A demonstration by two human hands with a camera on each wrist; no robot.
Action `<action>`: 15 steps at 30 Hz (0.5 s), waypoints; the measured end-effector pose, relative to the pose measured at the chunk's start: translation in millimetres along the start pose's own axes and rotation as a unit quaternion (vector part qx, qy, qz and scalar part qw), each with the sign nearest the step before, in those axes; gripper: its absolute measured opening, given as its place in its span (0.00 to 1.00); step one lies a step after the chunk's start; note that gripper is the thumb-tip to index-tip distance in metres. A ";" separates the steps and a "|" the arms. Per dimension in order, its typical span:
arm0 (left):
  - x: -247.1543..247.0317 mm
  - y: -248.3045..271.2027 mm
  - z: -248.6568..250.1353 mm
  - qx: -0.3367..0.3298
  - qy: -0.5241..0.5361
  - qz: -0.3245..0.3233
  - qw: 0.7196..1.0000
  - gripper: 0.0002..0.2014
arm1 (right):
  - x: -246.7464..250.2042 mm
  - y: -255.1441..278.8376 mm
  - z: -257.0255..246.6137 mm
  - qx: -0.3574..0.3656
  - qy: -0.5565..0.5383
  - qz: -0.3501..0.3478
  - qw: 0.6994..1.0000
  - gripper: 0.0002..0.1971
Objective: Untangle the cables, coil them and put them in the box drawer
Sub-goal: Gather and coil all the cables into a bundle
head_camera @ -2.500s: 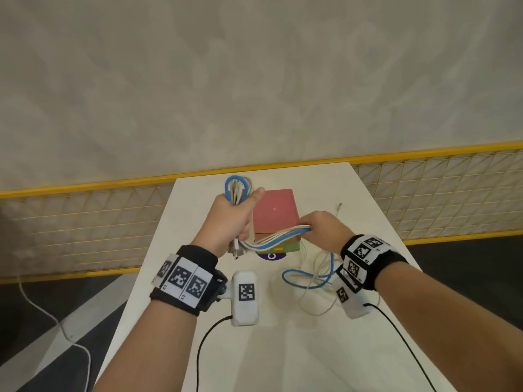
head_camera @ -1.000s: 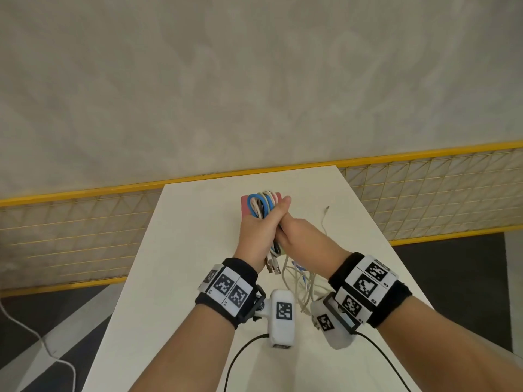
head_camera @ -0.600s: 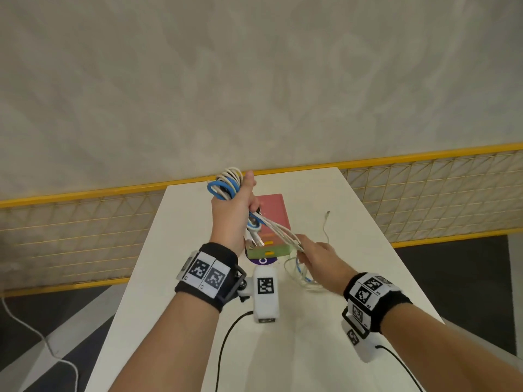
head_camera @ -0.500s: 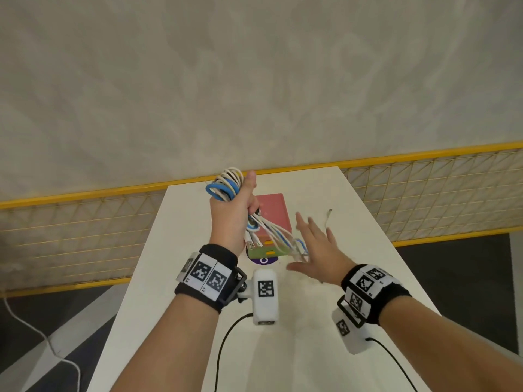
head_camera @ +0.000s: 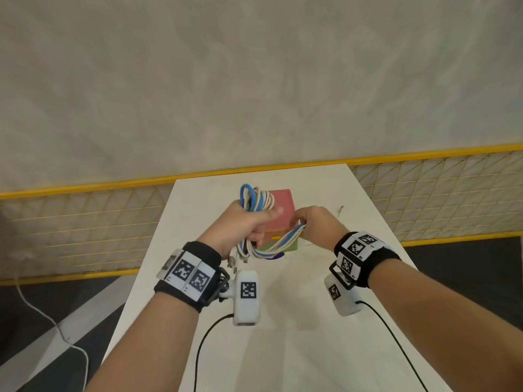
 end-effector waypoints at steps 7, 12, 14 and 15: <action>-16.8 -15.6 -27.7 0.020 -0.134 0.049 0.990 0.17 | 11.6 -5.8 -28.0 0.042 -0.006 0.057 0.997 0.24; -20.1 -21.5 -33.1 0.003 -0.158 0.100 0.982 0.20 | 17.4 1.8 -29.1 0.094 -0.086 0.044 0.991 0.24; -18.8 -22.2 -27.3 -0.020 -0.165 0.103 0.981 0.09 | 18.9 5.9 -22.5 0.095 -0.133 0.035 0.986 0.17; -17.3 -22.5 -24.9 -0.030 -0.155 0.103 0.982 0.08 | 19.4 8.9 -18.2 0.096 -0.144 0.036 0.984 0.12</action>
Point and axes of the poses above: each hand's wrist, its own y-axis away from the middle knuckle, its own x-axis out of the back of the hand, z = x × y, the point moved 4 cm from there along -y, towards the middle knuckle, and after that the axes turned 6 degrees about -z, right-handed, at the moved point
